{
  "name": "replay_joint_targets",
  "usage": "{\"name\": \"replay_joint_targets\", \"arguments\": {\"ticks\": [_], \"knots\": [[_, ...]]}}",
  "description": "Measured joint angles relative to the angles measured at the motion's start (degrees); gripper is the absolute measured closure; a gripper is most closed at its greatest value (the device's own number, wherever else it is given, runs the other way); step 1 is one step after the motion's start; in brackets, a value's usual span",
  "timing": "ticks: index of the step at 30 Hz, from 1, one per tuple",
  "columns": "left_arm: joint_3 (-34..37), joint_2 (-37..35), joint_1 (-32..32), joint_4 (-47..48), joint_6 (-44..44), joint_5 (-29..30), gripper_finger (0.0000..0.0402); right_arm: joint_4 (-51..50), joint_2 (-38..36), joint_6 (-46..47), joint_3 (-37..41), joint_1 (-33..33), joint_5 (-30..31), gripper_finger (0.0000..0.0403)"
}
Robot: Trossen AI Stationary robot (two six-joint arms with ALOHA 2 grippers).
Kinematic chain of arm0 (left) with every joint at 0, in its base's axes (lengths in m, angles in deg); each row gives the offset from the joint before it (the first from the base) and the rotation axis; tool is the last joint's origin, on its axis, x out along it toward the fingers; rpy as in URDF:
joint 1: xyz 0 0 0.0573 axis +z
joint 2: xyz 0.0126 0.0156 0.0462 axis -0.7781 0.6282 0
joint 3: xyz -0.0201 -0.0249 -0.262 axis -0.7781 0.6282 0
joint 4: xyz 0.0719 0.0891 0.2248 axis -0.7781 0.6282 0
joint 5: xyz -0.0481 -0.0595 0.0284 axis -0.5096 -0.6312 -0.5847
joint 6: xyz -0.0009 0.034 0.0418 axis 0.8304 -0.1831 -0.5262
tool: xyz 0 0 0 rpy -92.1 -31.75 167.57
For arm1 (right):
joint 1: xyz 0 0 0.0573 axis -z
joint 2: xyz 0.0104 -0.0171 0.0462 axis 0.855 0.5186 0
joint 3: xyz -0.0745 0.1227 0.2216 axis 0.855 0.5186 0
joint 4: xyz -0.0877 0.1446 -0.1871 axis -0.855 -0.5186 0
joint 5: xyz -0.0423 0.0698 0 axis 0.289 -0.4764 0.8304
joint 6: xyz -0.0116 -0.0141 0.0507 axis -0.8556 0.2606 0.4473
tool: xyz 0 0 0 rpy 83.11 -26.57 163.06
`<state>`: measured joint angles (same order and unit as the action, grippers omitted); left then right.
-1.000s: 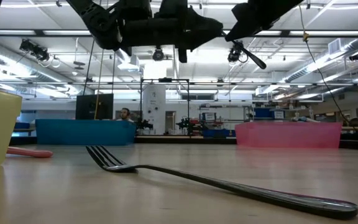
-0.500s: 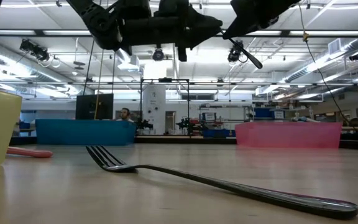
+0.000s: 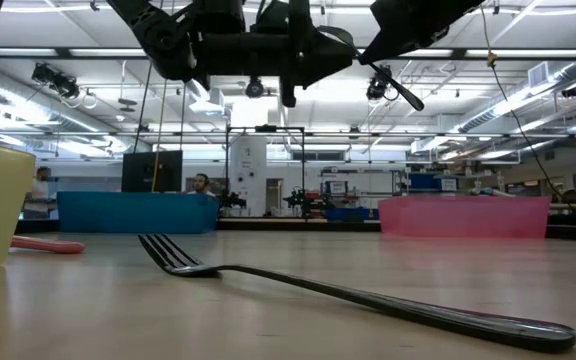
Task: Sort silverware by color (type)
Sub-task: Put the top black fork into the blue bin
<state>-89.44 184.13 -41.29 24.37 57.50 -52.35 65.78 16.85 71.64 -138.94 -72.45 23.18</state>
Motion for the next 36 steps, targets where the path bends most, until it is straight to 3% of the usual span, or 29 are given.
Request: {"name": "replay_joint_targets", "arguments": {"ticks": [10,14,22,26,32,36], "knots": [[0.0,0.0,0.7,0.1,-0.3,1.2,0.0313,-0.1,0.0,2.9,0.0,1.1,-3.4,0.039],[0.0,0.0,0.9,0.0,-0.3,0.9,0.0312,0.1,0.0,4.9,0.0,2.1,-8.2,0.0389],[0.1,0.0,2.5,0.0,-0.5,0.3,0.0314,0.1,0.2,6.9,0.0,3.7,-11.8,0.0389],[0.1,0.0,2.8,0.8,-3.1,0.5,0.0331,0.4,1.4,6.7,-0.1,4.6,-12.0,0.0389],[0.2,0.1,2.8,1.2,-4.8,0.9,0.0391,0.1,1.7,6.9,-0.1,5.5,-12.8,0.0389],[0.2,0.1,2.8,1.3,-5.3,0.9,0.0393,0.0,1.6,7.0,-0.1,5.5,-13.5,0.0389]]}}
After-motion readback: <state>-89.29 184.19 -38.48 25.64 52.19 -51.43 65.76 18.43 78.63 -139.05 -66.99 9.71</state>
